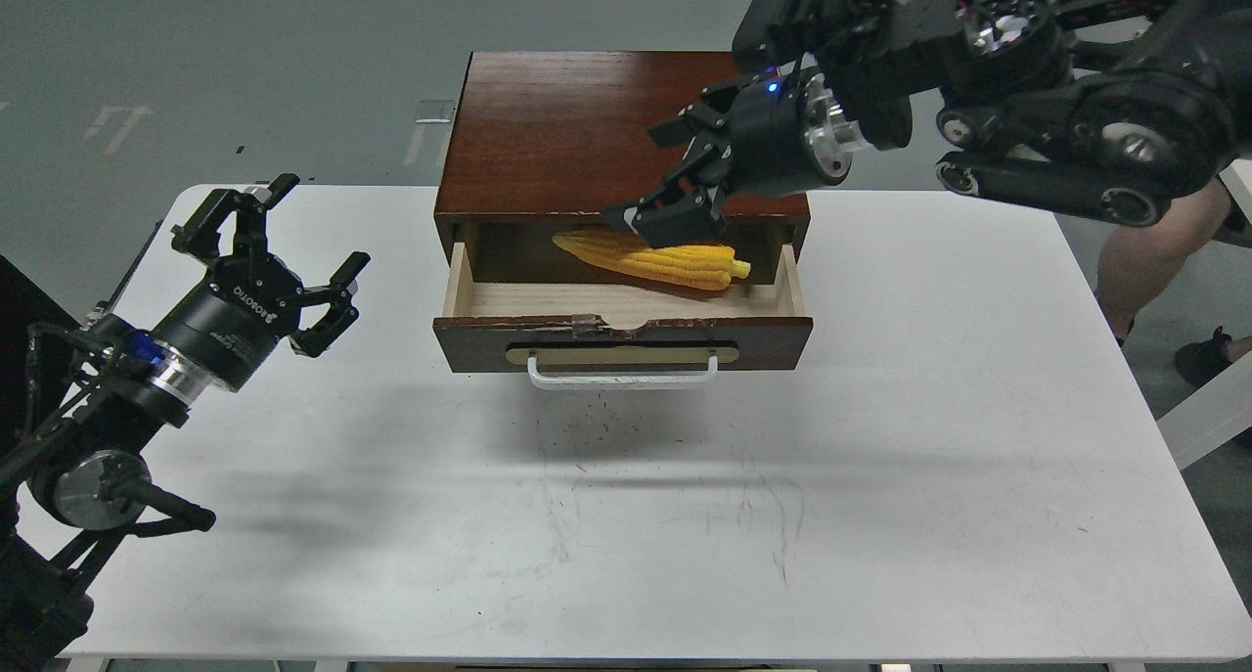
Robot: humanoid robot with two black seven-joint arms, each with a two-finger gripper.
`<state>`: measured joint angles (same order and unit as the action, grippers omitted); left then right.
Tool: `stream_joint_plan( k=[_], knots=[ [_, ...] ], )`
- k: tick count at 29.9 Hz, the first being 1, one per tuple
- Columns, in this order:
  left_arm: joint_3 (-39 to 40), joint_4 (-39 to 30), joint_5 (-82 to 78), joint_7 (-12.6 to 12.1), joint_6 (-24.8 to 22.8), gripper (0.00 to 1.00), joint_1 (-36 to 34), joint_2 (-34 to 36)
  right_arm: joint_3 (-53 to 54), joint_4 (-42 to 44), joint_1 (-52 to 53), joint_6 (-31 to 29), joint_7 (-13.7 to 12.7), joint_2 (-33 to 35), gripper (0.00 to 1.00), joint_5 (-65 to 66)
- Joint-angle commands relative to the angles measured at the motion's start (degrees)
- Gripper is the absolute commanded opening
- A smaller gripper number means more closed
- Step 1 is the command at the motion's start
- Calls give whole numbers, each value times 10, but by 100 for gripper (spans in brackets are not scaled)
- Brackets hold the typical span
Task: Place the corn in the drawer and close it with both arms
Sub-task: 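Lower the corn into the drawer, release, and withdraw the right gripper, then bring the left gripper down in front of the drawer handle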
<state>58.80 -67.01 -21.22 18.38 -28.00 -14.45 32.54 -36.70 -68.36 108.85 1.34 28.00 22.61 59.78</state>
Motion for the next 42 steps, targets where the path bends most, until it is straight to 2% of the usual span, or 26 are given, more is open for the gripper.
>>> stream_joint_plan(
  k=[1,5,8,11,12,13,15,19,23,27,35,39,42],
  knots=[
    [0,6,0,1,0,100,-1,2,47,-19,-44,0,0,76,100,-112],
    [0,8,2,2,0,100,-1,3,143,-31,-143,2,0,135,100,-194],
    [8,8,4,9,0,100,-1,3,290,-33,-287,1,0,186,100,-246],
    [11,8,3,56,0,100,0,5,409,-29,-407,-2,0,206,100,-286],
    [11,8,2,84,0,100,0,9,461,-27,-462,-3,0,207,100,-312],
    [10,7,0,96,0,100,0,14,505,-22,-511,-3,0,207,100,-336],
    [6,7,-3,96,0,100,0,19,552,-15,-569,-3,0,207,100,-370],
    [8,-2,-19,96,0,100,-1,30,582,2,-627,-7,0,201,100,-433],
    [10,-37,-103,96,0,100,-18,55,583,30,-661,-22,0,197,100,-503],
    [10,-117,-217,96,0,100,-43,91,584,51,-681,-37,0,174,100,-513],
    [-1,-257,-483,96,0,100,-116,88,579,56,-697,-61,0,155,100,-513],
    [-18,-276,-602,96,0,100,-149,83,577,56,-698,-61,0,150,100,-513],
    [-66,-284,-708,96,0,100,-177,68,577,57,-698,-61,0,153,100,-513]
  ],
)
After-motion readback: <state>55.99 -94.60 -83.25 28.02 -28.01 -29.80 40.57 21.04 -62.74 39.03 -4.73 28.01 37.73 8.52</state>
